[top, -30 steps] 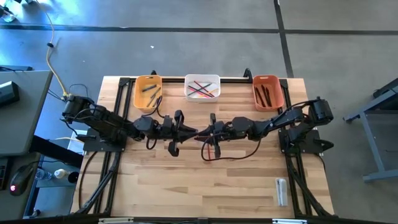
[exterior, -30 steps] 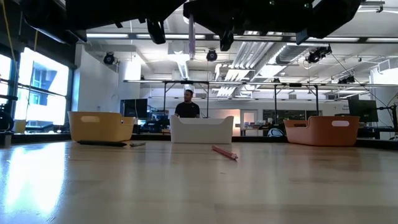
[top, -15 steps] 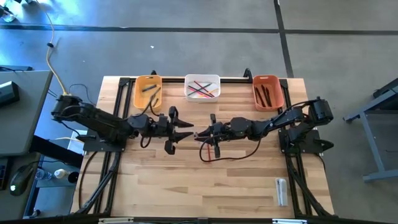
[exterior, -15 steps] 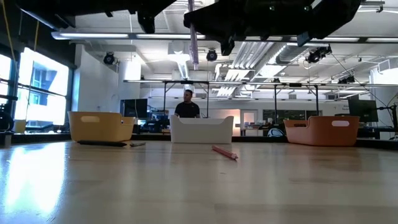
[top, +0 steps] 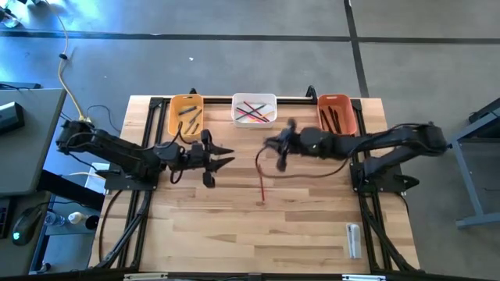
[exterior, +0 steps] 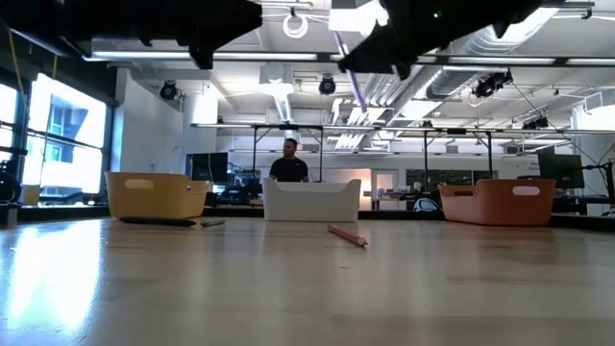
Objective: Sort crayons/erasers/pens/pencils in bins
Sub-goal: Put the purple pen into the orange bin
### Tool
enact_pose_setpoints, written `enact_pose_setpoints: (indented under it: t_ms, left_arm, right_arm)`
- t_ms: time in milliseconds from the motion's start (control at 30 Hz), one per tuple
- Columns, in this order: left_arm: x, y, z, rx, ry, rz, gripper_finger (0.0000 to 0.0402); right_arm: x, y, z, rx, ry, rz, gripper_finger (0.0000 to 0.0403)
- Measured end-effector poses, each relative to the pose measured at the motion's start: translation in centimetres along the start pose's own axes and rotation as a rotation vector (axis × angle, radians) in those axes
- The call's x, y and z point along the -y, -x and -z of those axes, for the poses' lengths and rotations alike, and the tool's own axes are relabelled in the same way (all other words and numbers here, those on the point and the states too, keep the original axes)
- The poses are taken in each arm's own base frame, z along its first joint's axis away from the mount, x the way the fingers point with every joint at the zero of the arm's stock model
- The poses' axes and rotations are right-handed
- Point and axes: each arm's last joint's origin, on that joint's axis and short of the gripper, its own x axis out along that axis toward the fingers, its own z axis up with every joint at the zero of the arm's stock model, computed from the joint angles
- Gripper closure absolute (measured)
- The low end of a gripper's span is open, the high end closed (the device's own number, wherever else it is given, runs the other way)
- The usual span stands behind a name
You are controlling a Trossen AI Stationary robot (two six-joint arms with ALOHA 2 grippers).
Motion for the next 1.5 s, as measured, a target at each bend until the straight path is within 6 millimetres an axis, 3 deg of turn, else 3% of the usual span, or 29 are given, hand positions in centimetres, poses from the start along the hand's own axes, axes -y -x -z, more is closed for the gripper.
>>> enact_pose_setpoints:
  t_ms: [200, 333, 633, 1067, 1500]
  left_arm:
    - [-1.3, 0.4, 0.9, -0.001, 0.016, -0.027, 0.0338]
    - [-1.8, 0.3, 0.9, 0.007, 0.046, -0.023, 0.036]
    - [-1.8, 0.3, 0.9, 0.007, 0.046, -0.008, 0.0398]
    - [-1.7, 0.3, 0.9, 0.007, 0.055, 0.005, 0.0401]
    - [-1.7, 0.3, 0.9, 0.007, 0.056, 0.006, 0.0401]
  right_arm:
    - [5.0, 3.6, -0.3, -0.145, -0.05, 0.32, 0.0381]
    - [7.5, 4.6, 0.6, -0.254, -0.088, 0.441, 0.0381]
    - [12.6, 5.2, 2.9, -0.435, -0.154, 0.64, 0.0381]
    - [19.9, 5.3, 8.4, -0.759, -0.224, 0.838, 0.0381]
    - [23.3, 5.2, 13.0, -0.961, -0.3, 0.889, 0.0382]
